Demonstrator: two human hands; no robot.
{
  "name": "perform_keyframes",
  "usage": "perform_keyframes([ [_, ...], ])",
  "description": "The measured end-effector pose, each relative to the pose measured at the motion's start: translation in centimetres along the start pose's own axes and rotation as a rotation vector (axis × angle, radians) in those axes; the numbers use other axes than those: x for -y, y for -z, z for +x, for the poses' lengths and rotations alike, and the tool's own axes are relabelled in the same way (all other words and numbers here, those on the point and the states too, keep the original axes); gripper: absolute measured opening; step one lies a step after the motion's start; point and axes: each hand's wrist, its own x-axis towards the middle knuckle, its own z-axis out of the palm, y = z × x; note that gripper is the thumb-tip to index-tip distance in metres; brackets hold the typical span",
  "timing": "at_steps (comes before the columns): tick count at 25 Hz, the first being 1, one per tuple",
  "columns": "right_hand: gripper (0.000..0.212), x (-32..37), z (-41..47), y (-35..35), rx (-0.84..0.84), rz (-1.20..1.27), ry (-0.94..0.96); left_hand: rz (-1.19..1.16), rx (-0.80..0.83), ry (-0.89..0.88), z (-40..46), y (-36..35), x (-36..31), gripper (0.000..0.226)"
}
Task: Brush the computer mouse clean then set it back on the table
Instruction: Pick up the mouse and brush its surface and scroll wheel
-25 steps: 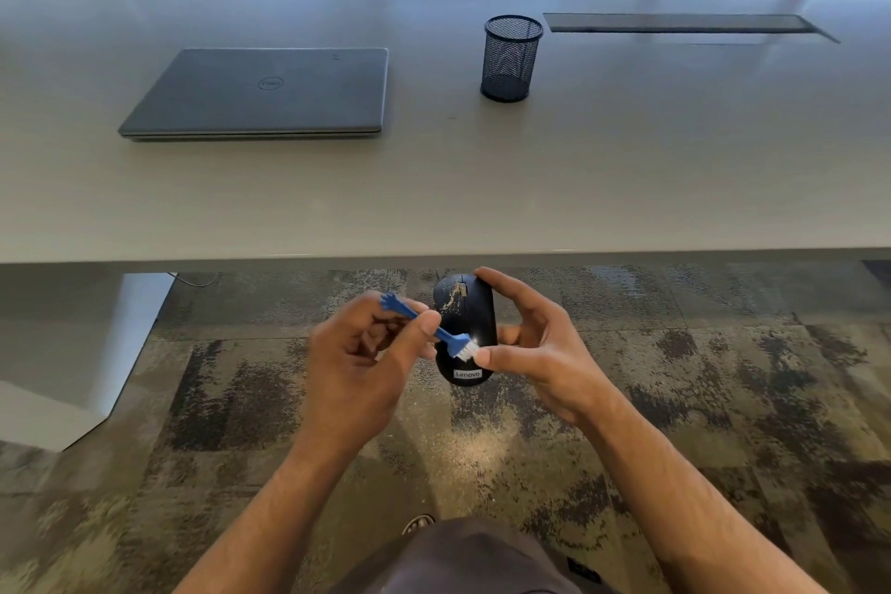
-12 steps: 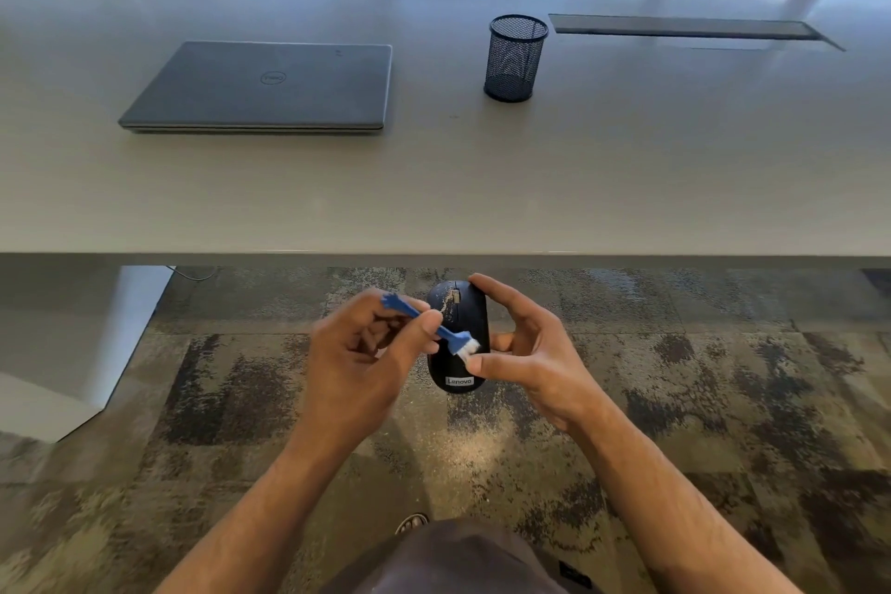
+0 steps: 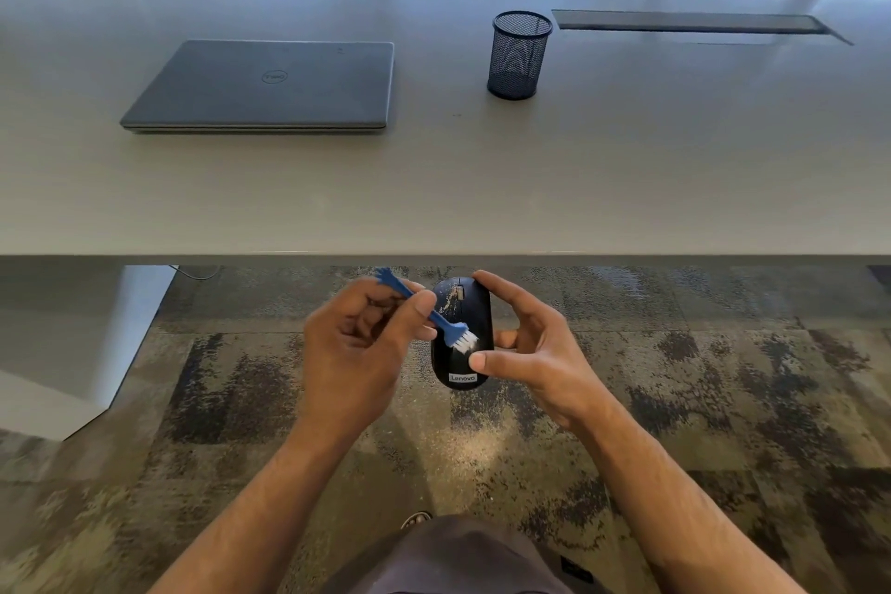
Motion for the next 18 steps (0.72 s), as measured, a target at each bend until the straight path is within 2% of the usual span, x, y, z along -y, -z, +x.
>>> perform_keyframes([
  [7,0.093,-0.1,0.3,0.3,0.012,0.017,-0.005,-0.01,-0.113,0.075,1.2,1.5,0.5,0.005],
  [14,0.091,0.1,0.9,0.0,0.047,0.031,0.005,-0.059,-0.034,0.028,1.3,0.8,0.1,0.009],
  [18,0.092,0.4,0.9,0.0,0.057,0.033,0.006,-0.001,-0.119,0.062,1.7,1.0,0.6,0.007],
])
